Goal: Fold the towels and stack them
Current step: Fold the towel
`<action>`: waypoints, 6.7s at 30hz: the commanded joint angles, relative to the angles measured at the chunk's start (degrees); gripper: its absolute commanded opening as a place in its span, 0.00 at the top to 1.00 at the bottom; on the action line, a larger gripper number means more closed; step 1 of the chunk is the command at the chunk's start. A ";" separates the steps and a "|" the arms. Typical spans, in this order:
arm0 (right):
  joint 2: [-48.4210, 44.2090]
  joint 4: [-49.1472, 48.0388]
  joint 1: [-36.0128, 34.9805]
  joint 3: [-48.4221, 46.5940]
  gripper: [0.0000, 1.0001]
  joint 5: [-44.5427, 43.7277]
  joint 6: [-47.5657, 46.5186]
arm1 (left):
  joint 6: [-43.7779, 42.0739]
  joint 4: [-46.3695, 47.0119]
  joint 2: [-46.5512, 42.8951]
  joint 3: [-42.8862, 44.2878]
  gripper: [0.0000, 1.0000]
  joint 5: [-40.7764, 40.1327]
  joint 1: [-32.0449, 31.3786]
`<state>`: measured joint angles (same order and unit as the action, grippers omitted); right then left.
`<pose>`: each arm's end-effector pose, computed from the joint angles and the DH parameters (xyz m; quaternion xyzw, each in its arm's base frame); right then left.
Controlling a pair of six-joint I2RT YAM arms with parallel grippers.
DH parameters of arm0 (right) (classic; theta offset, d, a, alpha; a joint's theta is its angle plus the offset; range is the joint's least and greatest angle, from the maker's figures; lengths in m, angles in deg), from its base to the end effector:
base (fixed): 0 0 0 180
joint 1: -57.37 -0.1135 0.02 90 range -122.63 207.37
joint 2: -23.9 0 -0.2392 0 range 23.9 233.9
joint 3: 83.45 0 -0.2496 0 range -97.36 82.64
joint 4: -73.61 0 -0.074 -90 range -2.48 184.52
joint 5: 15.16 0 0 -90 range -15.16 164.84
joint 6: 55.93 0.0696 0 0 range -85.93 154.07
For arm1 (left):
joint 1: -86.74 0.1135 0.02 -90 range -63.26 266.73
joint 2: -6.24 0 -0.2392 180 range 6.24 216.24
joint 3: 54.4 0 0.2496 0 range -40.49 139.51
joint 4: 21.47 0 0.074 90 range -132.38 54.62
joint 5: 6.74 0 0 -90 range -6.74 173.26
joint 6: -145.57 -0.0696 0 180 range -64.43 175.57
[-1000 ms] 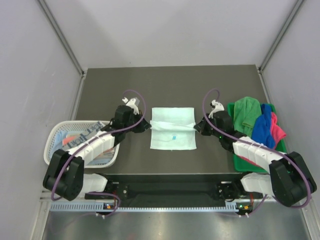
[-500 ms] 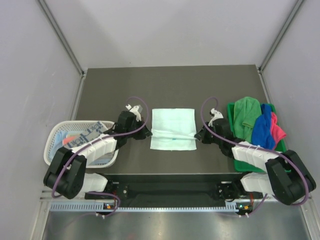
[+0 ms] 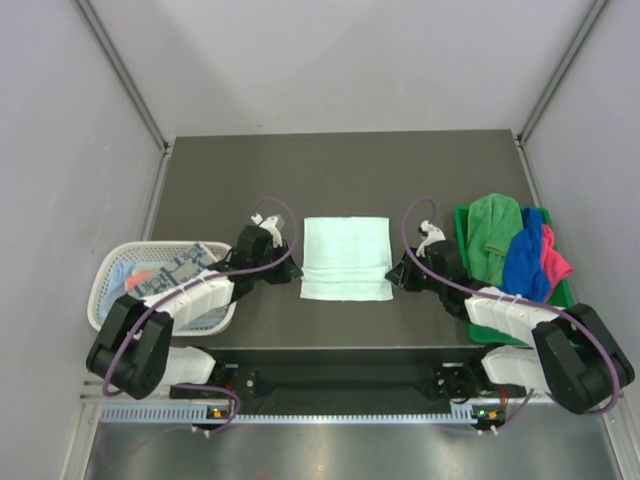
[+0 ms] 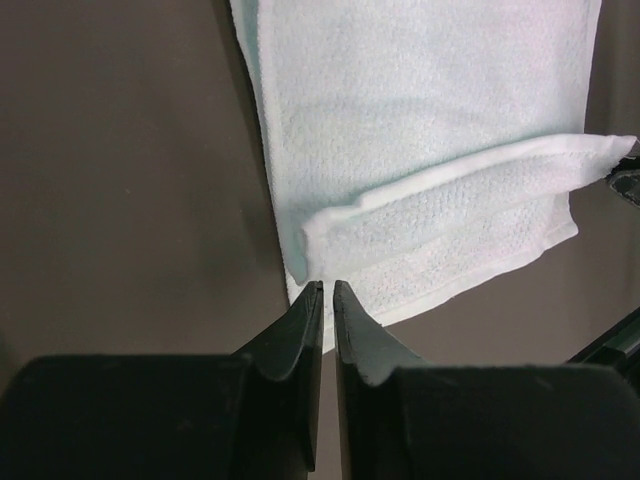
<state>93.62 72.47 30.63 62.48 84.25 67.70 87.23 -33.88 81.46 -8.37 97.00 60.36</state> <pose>0.2248 0.1260 0.1116 0.0149 0.8827 0.2960 0.3646 0.2460 -0.1405 0.1290 0.0073 0.9069 -0.2928 0.3030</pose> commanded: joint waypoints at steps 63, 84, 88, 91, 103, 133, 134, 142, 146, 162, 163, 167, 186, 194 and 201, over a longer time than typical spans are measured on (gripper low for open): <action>4.42 19.97 -1.47 -20.49 0.74 -8.70 -2.77 | 2.88 -17.93 7.62 22.86 0.75 -16.19 -5.90; 41.02 21.82 6.44 -51.11 0.75 -8.53 -4.80 | -3.62 -22.51 44.75 57.18 0.78 -9.96 3.52; 42.61 20.68 7.14 -51.38 0.75 -8.62 -5.33 | -4.32 -20.84 45.01 57.62 0.77 -10.83 4.31; 43.58 20.23 7.49 -51.47 0.75 -8.53 -5.24 | -4.94 -19.43 45.36 58.49 0.75 -10.05 4.92; 39.28 18.74 8.29 -50.15 0.70 -7.04 -6.47 | -5.38 -19.25 43.09 59.12 0.74 -9.68 5.36; 44.90 23.49 7.67 -55.42 0.66 -12.13 -12.27 | -4.68 -21.36 45.80 54.10 0.62 -7.15 5.19; 44.98 23.49 7.67 -55.51 0.66 -12.31 -12.18 | -4.76 -21.36 45.98 54.01 0.63 -7.32 5.19; 45.25 23.22 7.14 -55.77 0.66 -12.40 -12.44 | -5.03 -20.83 46.33 53.57 0.71 -8.29 4.93; 45.78 23.14 7.05 -55.95 0.66 -11.61 -12.36 | -4.68 -19.61 46.42 52.79 0.73 -8.11 4.84; 45.60 19.80 7.14 -54.63 0.91 -8.28 -11.48 | -1.16 0.51 39.48 39.17 0.83 -11.27 4.84; 45.43 19.45 7.14 -54.37 0.92 -8.18 -11.39 | -0.99 1.92 39.13 38.73 0.84 -11.36 4.75; 44.28 17.43 7.23 -53.67 0.95 -8.18 -10.78 | -0.46 7.63 38.25 36.88 0.87 -11.81 4.84; 35.06 4.68 7.58 -45.94 0.99 -10.62 -10.25 | 0.69 26.53 32.63 30.20 1.00 -8.03 4.92; 30.49 2.04 7.58 -41.72 1.00 -10.29 -10.16 | 0.16 26.72 30.43 27.65 1.00 -5.74 4.84; 24.61 -1.47 7.58 -34.43 1.00 -9.67 -9.20 | -0.63 28.56 25.15 21.59 1.00 -5.57 4.93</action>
<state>122.93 76.27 38.04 26.26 74.65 57.64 87.41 -9.66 111.01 14.73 90.36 65.26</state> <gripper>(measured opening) 0.019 0.012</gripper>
